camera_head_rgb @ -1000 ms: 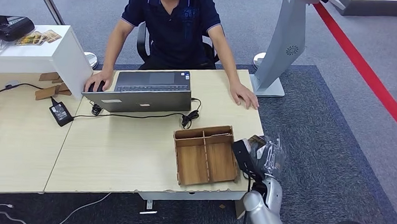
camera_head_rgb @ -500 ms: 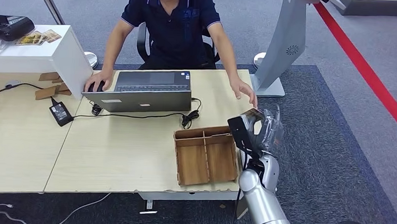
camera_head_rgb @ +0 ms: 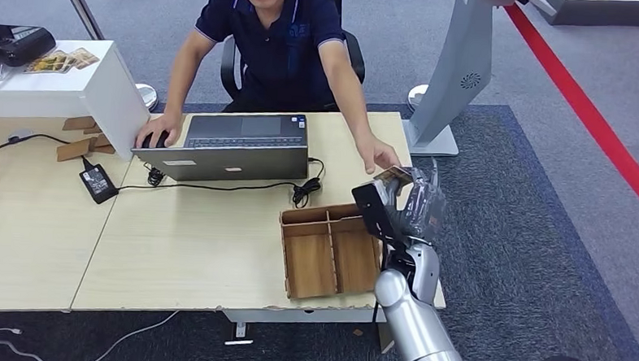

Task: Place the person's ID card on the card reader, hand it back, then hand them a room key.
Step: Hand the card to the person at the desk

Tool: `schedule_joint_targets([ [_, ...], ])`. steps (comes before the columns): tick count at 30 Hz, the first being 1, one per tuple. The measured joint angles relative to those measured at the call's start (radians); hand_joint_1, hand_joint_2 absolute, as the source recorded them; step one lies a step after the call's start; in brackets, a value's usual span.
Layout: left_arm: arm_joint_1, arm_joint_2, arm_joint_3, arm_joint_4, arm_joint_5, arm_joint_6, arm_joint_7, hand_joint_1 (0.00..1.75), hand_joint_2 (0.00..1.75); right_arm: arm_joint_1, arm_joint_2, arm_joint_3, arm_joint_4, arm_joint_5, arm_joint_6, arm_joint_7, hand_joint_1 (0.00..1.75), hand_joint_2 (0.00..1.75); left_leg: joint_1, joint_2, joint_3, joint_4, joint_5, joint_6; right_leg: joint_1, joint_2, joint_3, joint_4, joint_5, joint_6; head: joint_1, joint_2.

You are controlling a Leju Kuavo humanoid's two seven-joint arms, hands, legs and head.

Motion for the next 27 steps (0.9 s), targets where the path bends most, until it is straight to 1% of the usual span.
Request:
schedule_joint_targets([
  [27,0.0,0.0,-0.005,0.0,-0.001,0.0,-0.001,0.0,0.0,-0.004,-0.001,0.038,-0.009,-0.013,0.0,0.01,1.75,1.75,0.0,0.0,-0.001,0.0,0.0,0.0,0.0,0.0,-0.001,0.0,0.0,0.0,0.0,0.0],
])
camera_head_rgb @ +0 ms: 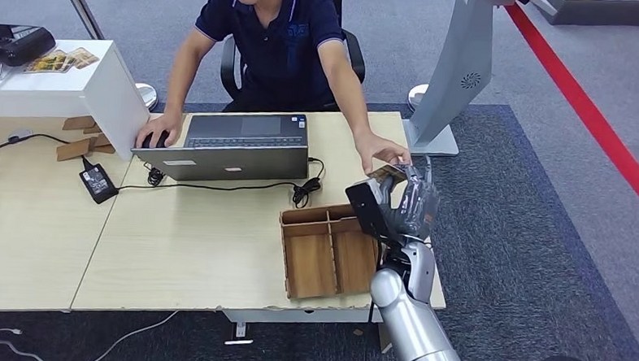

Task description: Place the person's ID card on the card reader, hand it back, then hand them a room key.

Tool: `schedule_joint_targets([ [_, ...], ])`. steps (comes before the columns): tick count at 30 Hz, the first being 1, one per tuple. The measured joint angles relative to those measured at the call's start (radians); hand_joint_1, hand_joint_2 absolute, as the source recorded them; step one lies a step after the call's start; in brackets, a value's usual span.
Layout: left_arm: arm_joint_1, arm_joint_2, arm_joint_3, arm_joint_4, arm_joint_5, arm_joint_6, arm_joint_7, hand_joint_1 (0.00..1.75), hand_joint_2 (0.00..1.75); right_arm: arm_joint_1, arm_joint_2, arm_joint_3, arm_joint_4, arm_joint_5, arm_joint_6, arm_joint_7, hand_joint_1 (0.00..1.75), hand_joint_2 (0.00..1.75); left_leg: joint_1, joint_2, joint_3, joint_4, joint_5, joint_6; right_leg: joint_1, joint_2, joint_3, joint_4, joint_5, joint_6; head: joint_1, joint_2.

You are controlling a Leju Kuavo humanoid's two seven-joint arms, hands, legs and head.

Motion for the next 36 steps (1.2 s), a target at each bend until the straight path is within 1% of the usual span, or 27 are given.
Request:
schedule_joint_targets([
  [8,0.0,0.0,-0.006,0.0,-0.003,0.0,0.0,0.0,0.0,0.0,-0.004,0.004,0.0,-0.001,0.0,0.002,1.75,1.75,0.0,0.0,0.0,0.0,0.0,0.0,0.0,0.0,-0.001,0.0,0.0,0.0,0.0,0.0],
  [9,0.0,0.0,-0.007,0.0,-0.003,0.0,0.0,0.0,0.0,0.0,-0.004,0.005,0.0,-0.001,0.0,0.002,1.56,1.75,0.0,0.0,0.0,0.0,0.0,0.0,0.0,0.0,-0.001,0.0,0.0,0.0,0.0,0.0],
  [12,0.0,0.0,-0.011,0.0,-0.005,0.0,0.0,0.0,0.0,0.001,-0.007,0.006,-0.002,-0.001,0.0,0.005,0.25,1.75,0.0,0.0,-0.001,0.0,0.0,0.0,0.0,0.0,-0.001,0.0,0.0,0.0,0.0,0.0],
  [13,0.0,-0.001,-0.012,0.0,-0.005,0.0,0.0,0.0,0.0,0.001,-0.008,0.006,-0.004,0.0,0.0,0.006,0.0,1.75,0.0,0.0,-0.001,0.0,0.0,0.0,0.0,0.0,-0.001,0.0,0.0,0.0,0.0,0.0],
  [24,0.0,-0.002,-0.021,0.0,-0.01,0.0,0.003,0.0,0.0,0.009,-0.011,-0.001,-0.022,0.056,0.0,0.012,0.0,1.75,0.0,0.0,0.0,0.0,0.0,0.0,0.0,0.0,-0.001,0.0,0.0,0.0,0.0,0.0],
  [36,-0.001,-0.002,-0.023,0.0,-0.008,-0.002,0.004,0.0,0.0,0.016,-0.01,-0.01,-0.029,0.069,0.0,0.018,0.0,1.75,0.0,0.0,-0.001,0.0,0.0,0.0,0.0,0.0,-0.001,0.0,0.0,0.0,0.0,0.0],
])
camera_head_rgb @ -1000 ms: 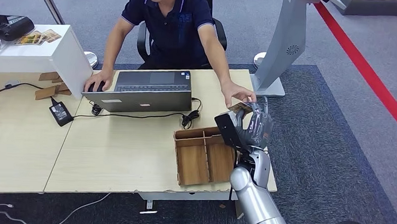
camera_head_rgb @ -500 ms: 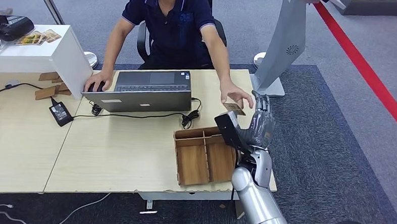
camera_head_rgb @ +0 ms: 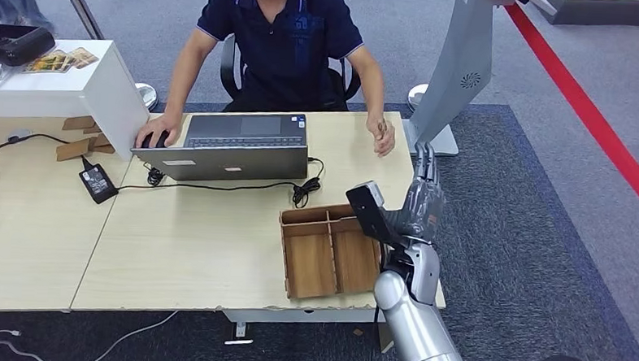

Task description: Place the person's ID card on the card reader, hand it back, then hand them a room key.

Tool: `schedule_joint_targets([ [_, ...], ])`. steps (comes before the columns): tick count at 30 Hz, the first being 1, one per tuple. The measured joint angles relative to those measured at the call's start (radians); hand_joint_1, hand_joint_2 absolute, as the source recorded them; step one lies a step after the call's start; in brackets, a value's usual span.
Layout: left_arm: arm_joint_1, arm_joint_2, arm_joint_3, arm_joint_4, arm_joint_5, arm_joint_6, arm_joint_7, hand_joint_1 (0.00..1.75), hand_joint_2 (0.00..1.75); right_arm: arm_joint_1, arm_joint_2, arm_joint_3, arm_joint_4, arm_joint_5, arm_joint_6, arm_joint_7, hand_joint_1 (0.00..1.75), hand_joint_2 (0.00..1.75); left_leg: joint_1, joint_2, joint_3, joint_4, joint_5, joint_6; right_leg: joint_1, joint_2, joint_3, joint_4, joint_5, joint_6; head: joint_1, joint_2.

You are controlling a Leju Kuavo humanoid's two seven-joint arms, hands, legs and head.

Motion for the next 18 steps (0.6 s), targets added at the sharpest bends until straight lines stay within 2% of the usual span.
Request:
schedule_joint_targets([
  [10,0.0,0.0,0.0,0.0,0.014,0.006,-0.004,0.0,0.0,0.012,-0.017,0.027,0.001,-0.011,0.0,0.058,0.0,1.75,0.0,0.0,0.0,0.0,0.0,0.0,0.0,0.0,0.0,0.0,0.0,0.0,0.0,0.0],
  [18,0.0,0.001,0.0,0.0,0.025,0.012,-0.011,0.0,0.0,0.013,-0.072,0.114,0.002,-0.024,0.0,0.15,0.0,1.75,0.0,0.0,0.0,0.0,0.0,0.0,0.0,0.0,0.0,0.0,0.0,0.0,0.0,0.0],
])
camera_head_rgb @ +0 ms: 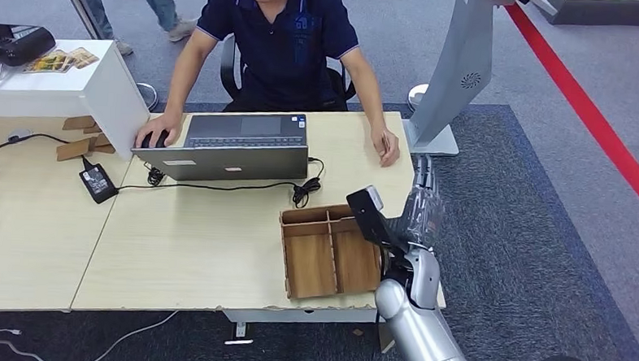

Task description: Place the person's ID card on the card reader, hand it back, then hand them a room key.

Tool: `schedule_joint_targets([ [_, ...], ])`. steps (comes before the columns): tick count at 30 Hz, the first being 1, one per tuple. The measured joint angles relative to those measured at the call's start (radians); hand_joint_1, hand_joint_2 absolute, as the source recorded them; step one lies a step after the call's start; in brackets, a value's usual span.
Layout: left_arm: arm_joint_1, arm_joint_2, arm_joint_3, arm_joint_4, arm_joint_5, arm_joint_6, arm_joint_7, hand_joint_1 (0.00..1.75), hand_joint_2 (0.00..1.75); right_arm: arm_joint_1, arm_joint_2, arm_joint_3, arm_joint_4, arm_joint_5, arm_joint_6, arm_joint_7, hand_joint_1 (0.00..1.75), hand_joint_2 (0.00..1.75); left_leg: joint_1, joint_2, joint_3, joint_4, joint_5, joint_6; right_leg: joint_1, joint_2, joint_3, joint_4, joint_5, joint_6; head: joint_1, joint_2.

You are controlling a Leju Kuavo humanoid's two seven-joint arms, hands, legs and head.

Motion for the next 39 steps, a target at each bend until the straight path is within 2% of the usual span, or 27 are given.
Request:
schedule_joint_targets([
  [7,0.001,0.001,0.0,0.0,0.01,0.006,-0.006,0.0,0.0,0.0,-0.074,0.11,-0.009,0.0,0.0,0.087,0.0,1.75,0.0,0.0,0.0,0.0,0.0,0.0,0.0,0.0,0.0,0.0,0.0,0.0,0.0,0.0],
  [22,0.001,0.001,0.0,0.003,0.012,0.006,-0.01,0.0,0.0,-0.003,-0.198,0.296,-0.064,0.034,0.005,0.202,0.0,1.75,0.0,0.0,0.0,0.0,0.0,0.0,0.0,0.0,0.0,0.0,0.0,0.0,0.0,0.0],
  [29,0.001,0.001,0.0,0.004,0.011,0.006,-0.011,0.0,0.0,-0.008,-0.228,0.349,-0.084,0.043,0.025,0.217,0.0,1.75,0.0,0.0,0.0,0.0,0.0,0.0,0.0,0.0,0.0,0.0,0.0,0.0,0.0,0.0],
  [39,0.001,0.001,0.0,0.004,0.01,0.006,-0.011,0.0,0.0,-0.014,-0.242,0.396,-0.098,0.045,0.038,0.223,0.0,1.75,0.0,0.0,0.0,0.0,0.0,0.0,0.0,0.0,0.0,0.0,0.0,0.0,0.0,0.0],
])
